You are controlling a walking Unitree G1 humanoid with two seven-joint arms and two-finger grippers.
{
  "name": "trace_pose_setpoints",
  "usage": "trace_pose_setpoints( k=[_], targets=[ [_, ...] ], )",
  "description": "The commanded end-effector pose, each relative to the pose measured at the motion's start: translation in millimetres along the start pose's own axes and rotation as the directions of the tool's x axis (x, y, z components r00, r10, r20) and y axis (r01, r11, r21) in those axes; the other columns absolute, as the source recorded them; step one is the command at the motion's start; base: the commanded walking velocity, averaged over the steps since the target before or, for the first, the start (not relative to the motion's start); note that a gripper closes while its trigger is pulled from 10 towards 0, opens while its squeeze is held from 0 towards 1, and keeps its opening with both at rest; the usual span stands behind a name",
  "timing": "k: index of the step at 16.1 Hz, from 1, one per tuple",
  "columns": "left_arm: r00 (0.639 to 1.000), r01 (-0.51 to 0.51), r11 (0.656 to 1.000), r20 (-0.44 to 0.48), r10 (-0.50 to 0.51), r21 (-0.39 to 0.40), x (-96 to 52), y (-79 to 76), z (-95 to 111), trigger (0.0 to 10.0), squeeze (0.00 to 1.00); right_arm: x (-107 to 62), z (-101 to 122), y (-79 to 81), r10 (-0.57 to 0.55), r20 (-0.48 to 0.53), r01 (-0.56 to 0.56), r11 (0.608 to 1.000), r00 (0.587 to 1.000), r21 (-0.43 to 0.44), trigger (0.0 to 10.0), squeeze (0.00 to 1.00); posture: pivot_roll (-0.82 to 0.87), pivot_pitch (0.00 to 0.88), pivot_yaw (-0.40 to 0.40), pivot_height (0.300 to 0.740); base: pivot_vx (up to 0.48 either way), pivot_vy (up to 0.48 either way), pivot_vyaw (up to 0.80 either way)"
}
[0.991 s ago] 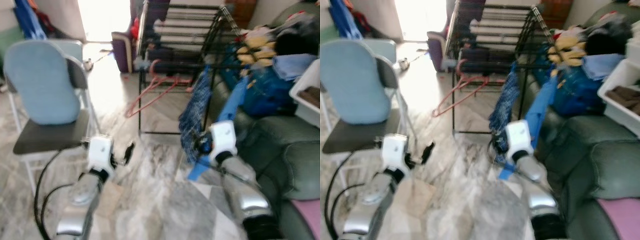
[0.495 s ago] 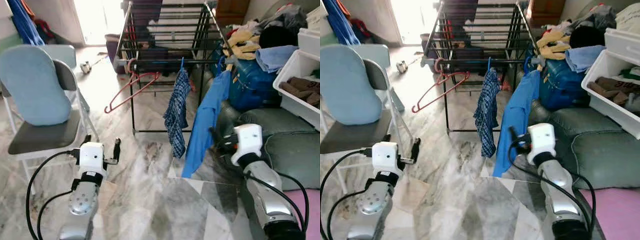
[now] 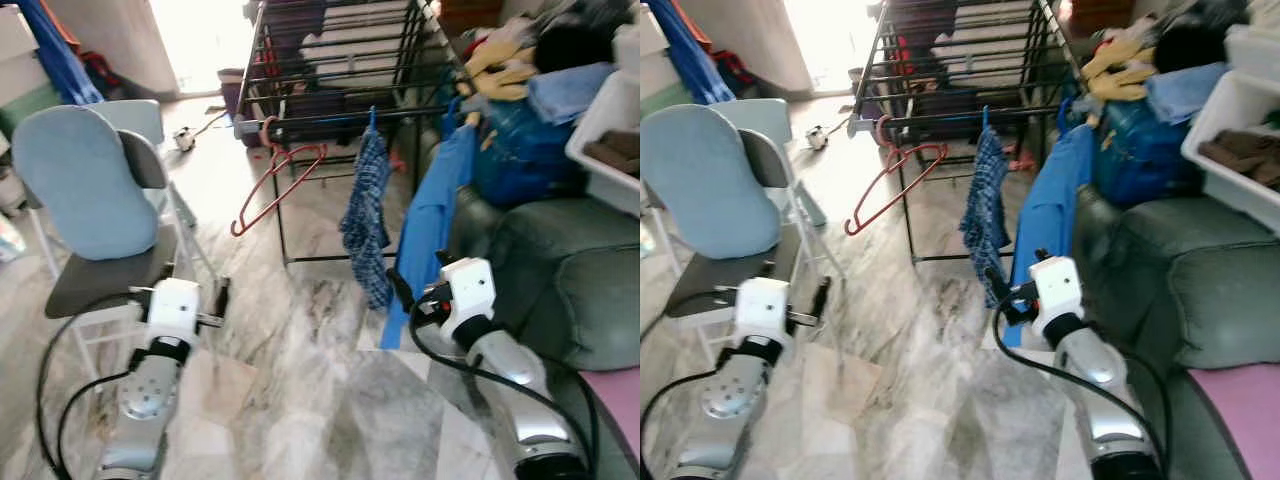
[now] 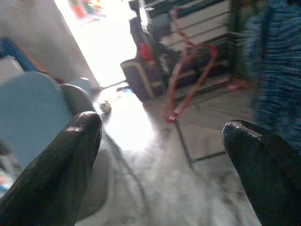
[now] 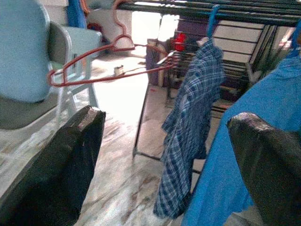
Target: Hang hanger
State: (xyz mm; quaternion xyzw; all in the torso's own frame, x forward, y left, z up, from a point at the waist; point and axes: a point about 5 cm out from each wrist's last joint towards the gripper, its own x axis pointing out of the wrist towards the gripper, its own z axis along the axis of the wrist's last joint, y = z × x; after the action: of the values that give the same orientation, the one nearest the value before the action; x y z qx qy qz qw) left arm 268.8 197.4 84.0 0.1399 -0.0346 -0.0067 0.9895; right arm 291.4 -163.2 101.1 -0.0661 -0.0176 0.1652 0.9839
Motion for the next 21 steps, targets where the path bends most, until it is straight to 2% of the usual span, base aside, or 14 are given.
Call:
trace_pose_setpoints(
  k=[1, 2, 4, 5, 6, 9, 11, 12, 14, 16, 18, 19, 21],
  targets=[
    [0.998, -0.05, 0.998, 0.028, 0.05, 0.03, -4.6, 4.9, 2.0, 10.0, 0.0, 3.2, 8.8, -7.3, -0.067, 0.043, 0.067, 0.998, 0.997, 0.009, 10.0, 0.0, -0.12, 0.0, 0.054, 0.74, 0.0, 0.0, 0.0],
    [0.996, -0.087, 0.996, 0.024, 0.086, 0.031, -9.5, 6.8, -0.8, 10.0, 0.0, 5.9, 6.7, -6.6, -0.085, 0.038, 0.085, 0.996, 0.996, 0.0, 10.0, 0.0, -0.11, 0.0, 0.025, 0.74, 0.0, 0.0, 0.0],
    [0.989, -0.145, 0.989, 0.008, 0.145, 0.04, -19.1, 10.5, -5.4, 10.0, 0.0, 11.0, 4.3, -4.9, -0.133, 0.01, 0.132, 0.99, 0.991, 0.052, 10.0, 0.0, -0.1, 0.0, -0.007, 0.74, 0.0, 0.0, 0.0],
    [0.97, -0.239, 0.971, -0.037, 0.24, 0.029, -34.8, 21.6, -11.3, 10.0, 0.0, 20.0, 5.2, 8.4, -0.067, 0.011, 0.067, 0.997, 0.998, 0.033, 10.0, 0.0, -0.04, 0.0, -0.053, 0.74, 0.0, 0.0, 0.0],
    [0.963, -0.265, 0.964, -0.053, 0.266, 0.028, -39.7, 26.6, -13.7, 10.0, 0.0, 23.0, 2.3, 13.6, -0.05, -0.002, 0.05, 0.998, 0.999, 0.034, 10.0, 0.0, -0.02, 0.0, -0.07, 0.74, 0.0, 0.0, 0.0],
    [0.967, -0.25, 0.966, -0.032, 0.252, 0.069, -39.9, 36.5, -8.9, 10.0, 0.0, 30.2, -2.8, 30.0, 0.005, -0.019, -0.006, 0.999, 1.0, -0.036, 10.0, 0.0, 0.01, 0.0, -0.077, 0.74, 0.0, 0.0, 0.0],
    [0.966, -0.254, 0.964, -0.028, 0.257, 0.08, -33.6, 38.2, -5.0, 10.0, 0.0, 31.0, -9.1, 33.5, -0.012, -0.05, 0.011, 1.0, 0.999, -0.016, 10.0, 0.0, 0.03, 0.0, -0.046, 0.74, 0.0, 0.0, 0.0],
    [0.967, -0.25, 0.966, -0.04, 0.253, 0.069, -31.8, 33.2, -4.4, 10.0, 0.0, 32.1, -14.5, 32.2, -0.021, -0.07, 0.022, 1.0, 0.997, 0.01, 10.0, 0.0, 0.03, 0.0, -0.026, 0.74, 0.0, 0.0, 0.0],
    [0.97, -0.236, 0.968, -0.04, 0.24, 0.092, -31.4, 26.8, -3.8, 10.0, 0.0, 35.3, -10.8, 21.0, -0.072, -0.055, 0.074, 0.997, 0.996, 0.036, 10.0, 0.0, 0.02, 0.0, 0.0, 0.74, 0.0, 0.0, 0.0],
    [0.978, -0.195, 0.979, -0.06, 0.198, 0.05, -31.2, 20.8, -7.4, 10.0, 0.0, 35.1, -7.2, 8.6, -0.139, -0.043, 0.142, 0.988, 0.989, 0.055, 10.0, 0.0, -0.01, 0.0, 0.018, 0.74, 0.0, 0.0, 0.0],
    [0.984, -0.156, 0.988, -0.08, 0.157, 0.017, -28.7, 10.4, -11.5, 10.0, 0.0, 28.1, -6.6, -7.0, -0.234, -0.031, 0.236, 0.971, 0.972, 0.046, 10.0, 0.0, -0.04, 0.0, 0.022, 0.74, 0.0, 0.0, 0.0],
    [0.989, -0.131, 0.991, -0.074, 0.13, 0.001, -28.3, 4.4, -9.0, 10.0, 0.0, 17.1, -7.3, -17.1, -0.299, -0.027, 0.3, 0.954, 0.954, 0.02, 10.0, 0.0, -0.05, 0.0, 0.028, 0.74, 0.0, 0.0, 0.0],
    [0.989, -0.131, 0.991, -0.066, 0.131, 0.003, -29.5, 2.6, -6.5, 10.0, 0.0, 8.4, -7.9, -19.8, -0.312, -0.019, 0.312, 0.95, 0.95, 0.016, 10.0, 0.0, -0.06, 0.0, 0.039, 0.74, 0.0, 0.0, 0.0]
  ],
)
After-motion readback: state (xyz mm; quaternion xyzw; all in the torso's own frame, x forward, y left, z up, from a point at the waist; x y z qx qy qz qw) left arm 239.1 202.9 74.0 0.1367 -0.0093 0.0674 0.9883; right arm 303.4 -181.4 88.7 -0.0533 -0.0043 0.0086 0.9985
